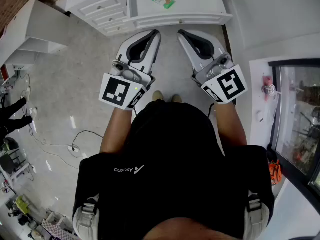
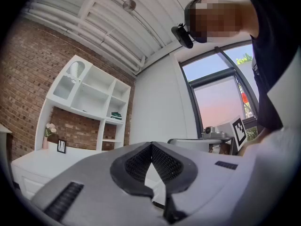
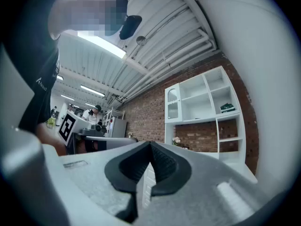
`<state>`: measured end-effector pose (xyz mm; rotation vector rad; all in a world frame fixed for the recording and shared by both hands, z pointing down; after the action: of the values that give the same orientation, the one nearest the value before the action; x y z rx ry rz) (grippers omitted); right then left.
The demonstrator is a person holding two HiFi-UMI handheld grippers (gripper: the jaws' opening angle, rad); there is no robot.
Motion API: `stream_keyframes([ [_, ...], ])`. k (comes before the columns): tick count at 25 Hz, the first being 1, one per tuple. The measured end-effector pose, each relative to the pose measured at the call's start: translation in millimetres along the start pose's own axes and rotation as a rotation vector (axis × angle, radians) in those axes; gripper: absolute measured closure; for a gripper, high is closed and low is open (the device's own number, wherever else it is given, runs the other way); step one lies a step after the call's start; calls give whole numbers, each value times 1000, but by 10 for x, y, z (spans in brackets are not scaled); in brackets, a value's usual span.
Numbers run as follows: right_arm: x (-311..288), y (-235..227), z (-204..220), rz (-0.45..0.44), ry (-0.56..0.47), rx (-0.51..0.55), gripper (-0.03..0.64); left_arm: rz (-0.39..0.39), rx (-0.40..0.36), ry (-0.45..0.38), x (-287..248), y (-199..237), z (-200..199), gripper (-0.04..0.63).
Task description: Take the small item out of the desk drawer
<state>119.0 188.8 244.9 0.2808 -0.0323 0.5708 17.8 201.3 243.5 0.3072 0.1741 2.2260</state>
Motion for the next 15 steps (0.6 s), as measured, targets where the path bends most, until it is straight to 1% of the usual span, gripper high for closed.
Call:
stream_keyframes([
  [9, -82, 47, -27, -1, -28, -23, 615, -3, 0, -18, 72, 96, -53, 597],
  [15, -197, 98, -59, 17, -35, -17, 615, 4, 8, -52, 183, 231, -157, 597],
])
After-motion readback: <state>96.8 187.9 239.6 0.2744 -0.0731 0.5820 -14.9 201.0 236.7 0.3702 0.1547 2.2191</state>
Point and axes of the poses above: the fingertips, and each gripper's own axes: x backward along the fingers, y to its left, z out of its underside, the point moved 4 cm from there along x, backward along the fingers, and after that the axes turned 10 degrees about x, right-handed, at the moved point
